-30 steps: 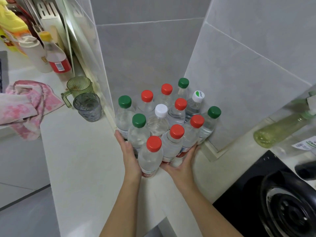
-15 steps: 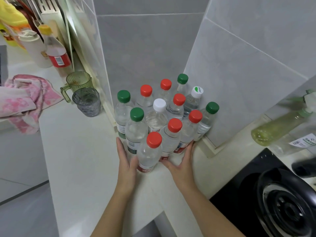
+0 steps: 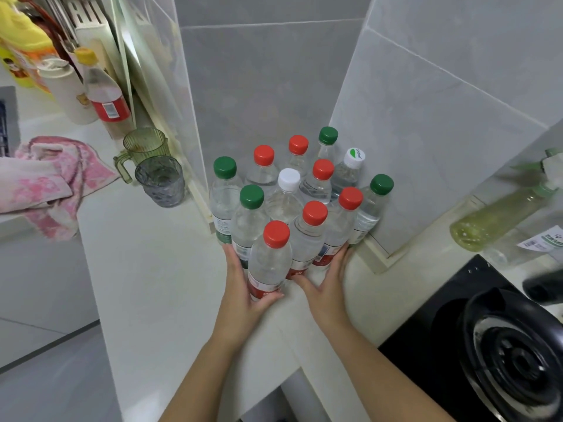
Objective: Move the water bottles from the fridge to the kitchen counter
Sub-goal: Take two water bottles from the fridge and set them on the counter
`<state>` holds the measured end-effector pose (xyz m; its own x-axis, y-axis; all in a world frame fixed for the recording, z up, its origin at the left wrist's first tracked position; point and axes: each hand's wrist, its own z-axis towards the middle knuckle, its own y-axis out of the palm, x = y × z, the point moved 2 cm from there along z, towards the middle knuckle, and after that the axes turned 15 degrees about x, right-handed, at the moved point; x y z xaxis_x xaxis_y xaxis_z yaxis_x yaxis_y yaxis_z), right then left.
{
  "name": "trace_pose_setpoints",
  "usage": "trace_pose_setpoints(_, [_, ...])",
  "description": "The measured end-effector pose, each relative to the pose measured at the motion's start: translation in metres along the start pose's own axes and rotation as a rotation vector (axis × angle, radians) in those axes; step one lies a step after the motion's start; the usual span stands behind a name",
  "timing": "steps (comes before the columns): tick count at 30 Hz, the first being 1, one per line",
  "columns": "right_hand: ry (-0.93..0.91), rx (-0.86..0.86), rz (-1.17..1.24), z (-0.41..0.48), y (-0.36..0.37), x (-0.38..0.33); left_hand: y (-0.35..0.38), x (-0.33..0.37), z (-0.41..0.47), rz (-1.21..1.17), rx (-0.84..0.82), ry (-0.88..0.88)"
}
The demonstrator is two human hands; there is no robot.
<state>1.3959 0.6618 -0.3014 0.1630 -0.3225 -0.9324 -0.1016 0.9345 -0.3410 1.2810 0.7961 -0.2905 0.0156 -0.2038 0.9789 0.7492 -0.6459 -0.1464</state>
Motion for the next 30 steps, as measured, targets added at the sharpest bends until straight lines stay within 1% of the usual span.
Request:
trace_pose_setpoints(4, [0.009, -0.024, 0.004, -0.001, -0.005, -0.001, -0.002, 0.006, -0.002, 0.032, -0.001, -0.012])
trace_pose_setpoints(6, [0.02, -0.049, 0.012, -0.005, -0.012, -0.003, -0.008, 0.005, -0.004, 0.085, 0.01, -0.026])
trace_pose_setpoints(9, [0.07, -0.126, -0.059, -0.017, -0.025, -0.004, -0.025, 0.003, -0.024, 0.298, 0.026, -0.144])
trace_pose_setpoints(11, [0.07, -0.209, -0.12, -0.032, -0.038, -0.007, -0.038, 0.009, -0.049, 0.451, 0.022, -0.15])
trace_pose_setpoints(13, [0.013, -0.318, -0.162, -0.05, -0.05, -0.014, -0.049, 0.021, -0.077, 0.592, 0.011, -0.121])
trace_pose_setpoints(15, [-0.068, -0.444, -0.241, -0.066, -0.059, -0.019, -0.062, 0.032, -0.106, 0.789, -0.002, -0.092])
trace_pose_setpoints(16, [-0.132, -0.514, -0.322, -0.075, -0.063, -0.023, -0.068, 0.039, -0.12, 0.895, 0.006, -0.081])
trace_pose_setpoints(19, [-0.396, -0.709, -0.63, -0.103, -0.07, -0.034, -0.088, 0.063, -0.162, 1.126, 0.057, -0.093])
trace_pose_setpoints(21, [-0.523, -0.809, -0.685, -0.125, -0.072, -0.047, -0.101, 0.078, -0.189, 1.183, 0.11, -0.119])
trace_pose_setpoints(25, [-0.695, -0.965, -0.672, -0.172, -0.064, -0.078, -0.125, 0.094, -0.247, 1.197, 0.26, -0.187])
trace_pose_setpoints(30, [-0.966, -1.108, -0.622, -0.236, -0.048, -0.118, -0.159, 0.105, -0.326, 1.213, 0.456, -0.393])
